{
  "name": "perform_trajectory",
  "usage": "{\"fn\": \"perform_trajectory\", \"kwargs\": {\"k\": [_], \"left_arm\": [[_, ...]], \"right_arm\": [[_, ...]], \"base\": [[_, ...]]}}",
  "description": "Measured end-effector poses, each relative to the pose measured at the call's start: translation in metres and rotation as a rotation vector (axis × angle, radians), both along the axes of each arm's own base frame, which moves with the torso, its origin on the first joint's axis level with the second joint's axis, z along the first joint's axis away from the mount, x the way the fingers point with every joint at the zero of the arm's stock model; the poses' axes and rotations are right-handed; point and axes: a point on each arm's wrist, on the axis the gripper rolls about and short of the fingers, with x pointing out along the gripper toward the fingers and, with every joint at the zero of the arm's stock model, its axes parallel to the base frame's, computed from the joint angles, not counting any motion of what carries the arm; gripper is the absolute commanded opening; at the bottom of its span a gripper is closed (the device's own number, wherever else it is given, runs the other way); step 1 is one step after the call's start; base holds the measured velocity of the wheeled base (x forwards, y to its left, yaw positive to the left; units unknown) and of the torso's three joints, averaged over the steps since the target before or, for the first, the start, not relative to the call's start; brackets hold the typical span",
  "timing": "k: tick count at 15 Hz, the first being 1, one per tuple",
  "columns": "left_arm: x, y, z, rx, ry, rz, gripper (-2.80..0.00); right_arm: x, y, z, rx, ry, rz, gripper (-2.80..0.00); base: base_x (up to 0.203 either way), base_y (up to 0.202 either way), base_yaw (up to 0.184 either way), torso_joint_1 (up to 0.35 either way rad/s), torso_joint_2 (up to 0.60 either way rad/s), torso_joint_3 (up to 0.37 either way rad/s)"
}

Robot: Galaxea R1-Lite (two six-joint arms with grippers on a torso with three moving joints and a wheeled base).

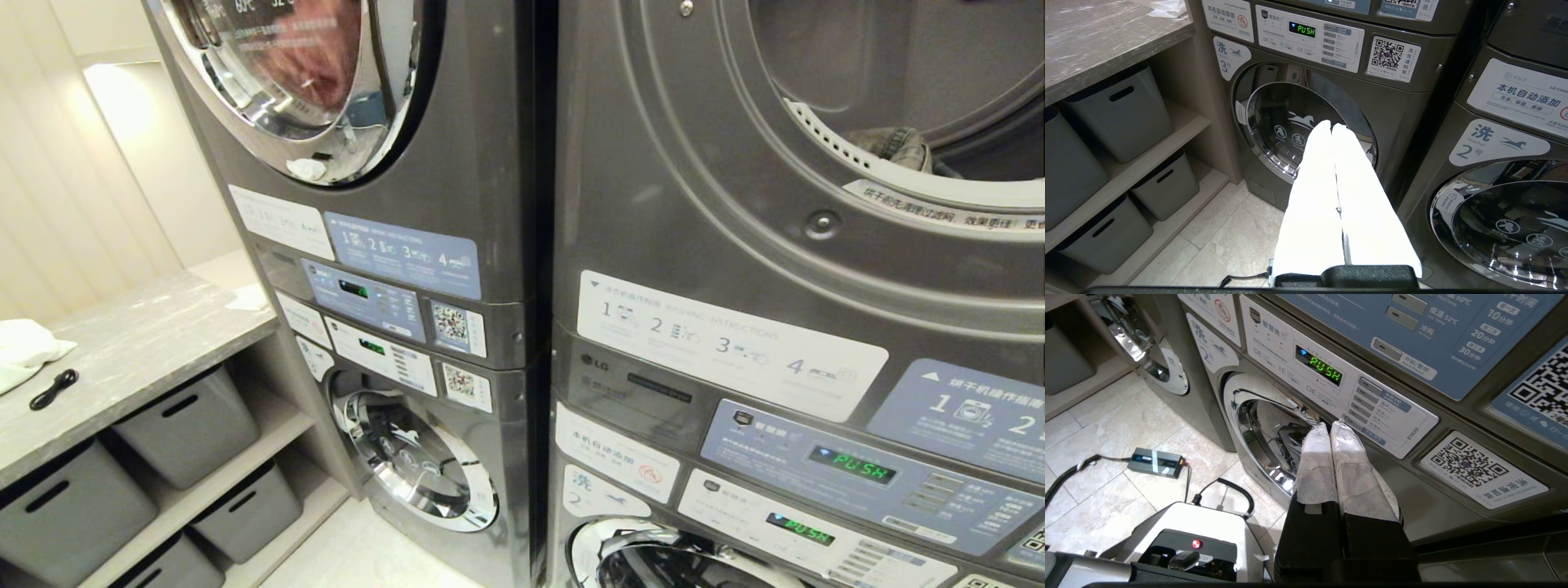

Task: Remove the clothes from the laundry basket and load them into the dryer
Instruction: Close the dryer

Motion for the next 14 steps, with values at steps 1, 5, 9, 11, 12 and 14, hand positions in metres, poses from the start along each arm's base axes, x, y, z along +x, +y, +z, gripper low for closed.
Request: {"fn": "perform_trajectory", "kwargs": {"k": [1, 5, 9, 11, 12, 14], "left_arm": [[0.0, 0.0, 0.0, 0.0, 0.0, 0.0, -2.8], [0.0, 0.0, 0.0, 0.0, 0.0, 0.0, -2.8], [0.0, 0.0, 0.0, 0.0, 0.0, 0.0, -2.8], [0.0, 0.0, 0.0, 0.0, 0.0, 0.0, -2.8], [0.0, 0.0, 0.0, 0.0, 0.0, 0.0, -2.8], [0.0, 0.0, 0.0, 0.0, 0.0, 0.0, -2.8]], "right_arm": [[0.0, 0.0, 0.0, 0.001, -0.003, -0.013, -2.8], [0.005, -0.001, 0.01, 0.096, -0.15, -0.085, -2.8], [0.004, -0.001, 0.002, 0.094, -0.068, -0.084, -2.8], [0.003, -0.001, -0.001, 0.035, -0.001, -0.065, -2.8], [0.004, -0.001, 0.0, 0.021, 0.017, -0.067, -2.8], [0.007, 0.0, 0.0, 0.016, 0.054, -0.127, -2.8]], "base": [[0.0, 0.0, 0.0, 0.0, 0.0, 0.0], [0.0, 0.0, 0.0, 0.0, 0.0, 0.0], [0.0, 0.0, 0.0, 0.0, 0.0, 0.0], [0.0, 0.0, 0.0, 0.0, 0.0, 0.0], [0.0, 0.0, 0.0, 0.0, 0.0, 0.0], [0.0, 0.0, 0.0, 0.0, 0.0, 0.0]]}}
